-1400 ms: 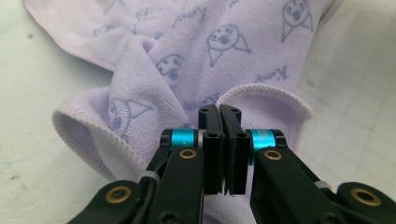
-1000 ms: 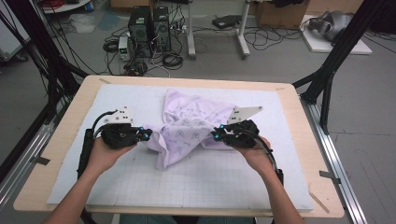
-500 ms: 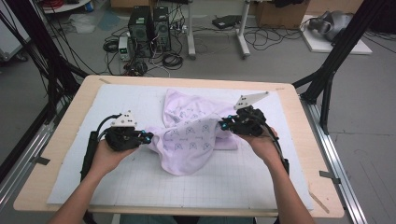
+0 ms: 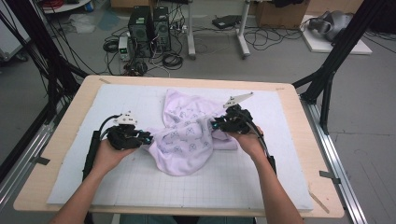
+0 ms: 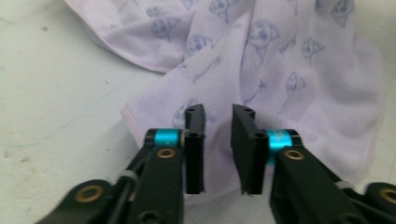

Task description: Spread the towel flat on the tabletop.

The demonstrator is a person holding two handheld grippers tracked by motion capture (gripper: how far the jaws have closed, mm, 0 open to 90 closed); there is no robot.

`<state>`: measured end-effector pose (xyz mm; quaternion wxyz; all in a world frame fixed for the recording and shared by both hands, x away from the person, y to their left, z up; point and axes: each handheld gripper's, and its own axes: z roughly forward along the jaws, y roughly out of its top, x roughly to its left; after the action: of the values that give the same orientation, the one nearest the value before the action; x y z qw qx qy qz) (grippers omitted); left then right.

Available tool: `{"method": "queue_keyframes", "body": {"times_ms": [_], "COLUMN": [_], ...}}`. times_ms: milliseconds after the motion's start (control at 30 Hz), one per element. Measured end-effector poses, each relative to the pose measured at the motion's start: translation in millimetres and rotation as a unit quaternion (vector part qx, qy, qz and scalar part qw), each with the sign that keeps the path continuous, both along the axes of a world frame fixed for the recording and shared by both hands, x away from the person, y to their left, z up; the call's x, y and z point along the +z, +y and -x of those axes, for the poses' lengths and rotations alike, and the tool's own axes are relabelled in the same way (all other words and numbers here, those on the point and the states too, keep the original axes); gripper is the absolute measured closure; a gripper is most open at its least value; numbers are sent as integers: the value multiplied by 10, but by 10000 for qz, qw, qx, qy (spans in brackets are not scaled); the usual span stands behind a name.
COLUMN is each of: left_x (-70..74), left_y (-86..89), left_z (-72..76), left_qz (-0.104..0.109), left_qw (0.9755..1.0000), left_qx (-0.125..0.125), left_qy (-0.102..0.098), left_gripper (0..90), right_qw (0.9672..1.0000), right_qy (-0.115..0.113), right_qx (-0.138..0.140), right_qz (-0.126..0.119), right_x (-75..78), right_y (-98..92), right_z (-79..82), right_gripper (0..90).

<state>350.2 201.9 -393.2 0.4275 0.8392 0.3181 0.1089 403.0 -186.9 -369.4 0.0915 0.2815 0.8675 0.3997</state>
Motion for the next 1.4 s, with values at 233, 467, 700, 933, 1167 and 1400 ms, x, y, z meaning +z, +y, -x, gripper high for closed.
{"method": "queue_keyframes", "body": {"times_ms": [233, 467, 700, 933, 1167, 1400], "left_x": [229, -17, -261, -391, -423, -168], "left_y": [108, -44, -151, -254, -194, -139], "left_z": [106, 135, 83, 61, 116, 335], "left_qz": [116, -265, -661, -1002, -759, -501], "left_qw": [9994, 9996, 9974, 9945, 9969, 9984], "left_qx": [112, -92, -146, -221, -163, -241], "left_qy": [-317, -69, 227, 220, 159, -137], "left_gripper": [567, 562, 600, 695, 874, 881], "right_qw": [9988, 9978, 9972, 9952, 9957, 9966], "right_qy": [-435, -584, -358, -77, 90, -39], "right_qx": [-44, 242, 646, 727, 760, 812], "right_qz": [-209, -206, 100, 650, 524, 163], "right_x": [229, 132, -261, -536, -663, -429], "right_y": [-183, -167, 82, 290, 306, 68], "right_z": [236, 549, 637, 527, 511, 721], "right_gripper": [618, 636, 637, 665, 837, 843]}}
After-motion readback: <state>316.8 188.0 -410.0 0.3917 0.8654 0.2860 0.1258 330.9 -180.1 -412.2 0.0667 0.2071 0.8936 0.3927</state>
